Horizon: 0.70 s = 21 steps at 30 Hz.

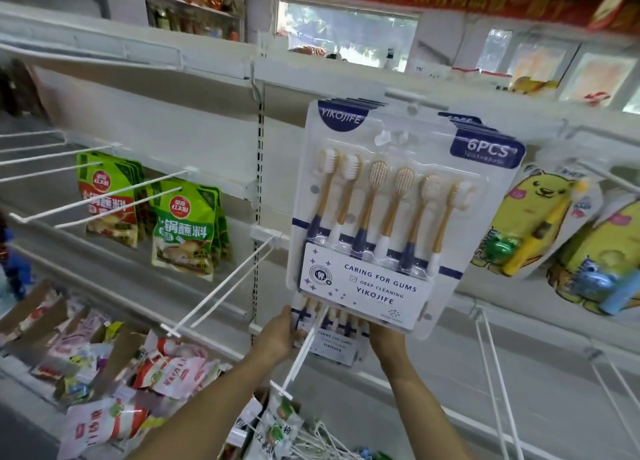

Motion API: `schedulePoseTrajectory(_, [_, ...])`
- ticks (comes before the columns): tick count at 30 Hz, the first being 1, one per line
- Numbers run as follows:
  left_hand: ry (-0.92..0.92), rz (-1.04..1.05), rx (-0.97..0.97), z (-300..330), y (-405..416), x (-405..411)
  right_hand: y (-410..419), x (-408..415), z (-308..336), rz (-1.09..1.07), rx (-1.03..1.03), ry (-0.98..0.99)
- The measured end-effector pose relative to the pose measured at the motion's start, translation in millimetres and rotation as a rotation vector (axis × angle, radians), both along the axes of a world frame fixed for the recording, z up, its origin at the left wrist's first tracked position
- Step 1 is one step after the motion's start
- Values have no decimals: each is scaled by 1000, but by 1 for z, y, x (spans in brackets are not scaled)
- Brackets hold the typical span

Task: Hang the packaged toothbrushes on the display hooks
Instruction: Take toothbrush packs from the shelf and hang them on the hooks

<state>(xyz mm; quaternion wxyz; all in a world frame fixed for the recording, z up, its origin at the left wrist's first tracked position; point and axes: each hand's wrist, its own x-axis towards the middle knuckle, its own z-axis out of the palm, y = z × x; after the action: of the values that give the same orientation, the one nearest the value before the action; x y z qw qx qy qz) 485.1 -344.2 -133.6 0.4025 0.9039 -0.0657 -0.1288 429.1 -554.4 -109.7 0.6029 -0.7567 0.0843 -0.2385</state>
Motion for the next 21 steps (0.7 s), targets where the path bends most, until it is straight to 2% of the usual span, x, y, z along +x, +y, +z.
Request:
schedulePoseTrajectory(7, [24,-68,95,-1,-2,4,1,0,9,-51,-150,-38])
schedulePoseTrajectory(9, [2,-56,112,-2,4,-2,-4,1,1,-38,-228,23])
schedulePoseTrajectory(12, [-11,-5,115,-8,17,-15,-7,-15,-5,-76,-371,225])
schedulePoseTrajectory(15, [-137,-20,161,-13,36,-36,-7,-51,-10,-131,-518,349])
schedulePoseTrajectory(21, [-499,-280,179,-6,62,-88,5,-131,-13,-63,-778,290])
